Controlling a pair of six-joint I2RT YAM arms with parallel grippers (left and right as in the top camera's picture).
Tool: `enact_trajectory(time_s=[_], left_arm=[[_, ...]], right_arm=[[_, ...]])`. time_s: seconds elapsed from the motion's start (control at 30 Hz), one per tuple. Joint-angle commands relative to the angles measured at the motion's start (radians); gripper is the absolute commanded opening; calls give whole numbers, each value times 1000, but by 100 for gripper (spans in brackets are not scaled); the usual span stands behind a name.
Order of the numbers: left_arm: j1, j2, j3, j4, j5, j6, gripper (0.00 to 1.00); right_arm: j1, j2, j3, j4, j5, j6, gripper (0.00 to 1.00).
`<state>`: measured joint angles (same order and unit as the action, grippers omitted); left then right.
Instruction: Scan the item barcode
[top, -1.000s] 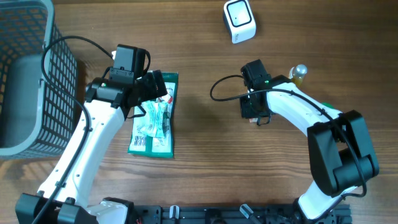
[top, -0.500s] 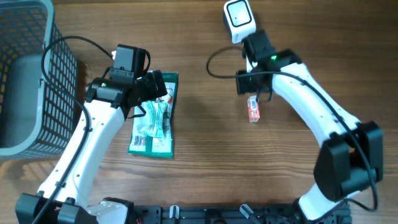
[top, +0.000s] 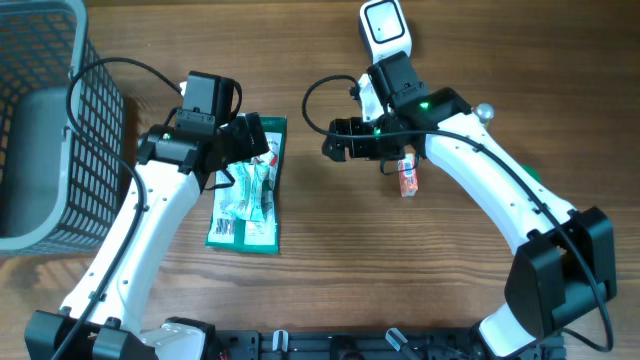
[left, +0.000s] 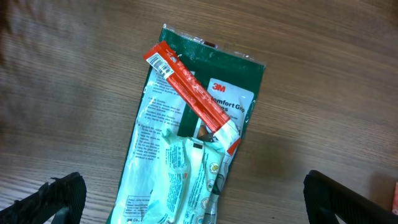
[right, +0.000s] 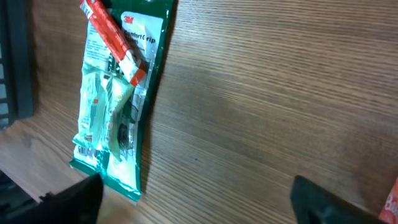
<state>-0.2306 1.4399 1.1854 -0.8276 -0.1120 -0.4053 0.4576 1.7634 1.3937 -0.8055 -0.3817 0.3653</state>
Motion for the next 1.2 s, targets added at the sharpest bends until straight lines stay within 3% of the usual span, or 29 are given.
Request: enact_trajectory(time_s=[0.0,0.13,0.17,0.2,0.23,0.27,0.4,0.6,0.77,1.07,1.17], left_arm=[[4,-4,13,22,-13,8,100],[4,-4,13,19,-12,8,100],[4,-3,13,-14,-10,9,88],[4,0,13,-34,-10,8,47],[4,1,12,-66,-10,0,13],[5,6,11,-108,-9,-14,4],[4,20,-47,-187,80,-28,4],[4,34,-167,-89,261,16,7],[4,77,-187,-70,226,11,13],[8,219,-200,-24,111,4,8],[13,259,-200,-32,29,-27,11]], right_arm=[[2,14,-13,7,9,9,100],[2,14,-13,77,14,9,100],[2,14,-13,106,16,8,100],[2,14,-13,114,15,8,100],[2,14,-13,116,16,9,100],[2,14,-13,115,16,8,100],[2,14,-13,115,16,9,100],[2,14,-13,115,15,8,100],[2,14,-13,115,16,8,100],[2,14,-13,115,16,9,100],[2,14,-13,115,16,9,100]])
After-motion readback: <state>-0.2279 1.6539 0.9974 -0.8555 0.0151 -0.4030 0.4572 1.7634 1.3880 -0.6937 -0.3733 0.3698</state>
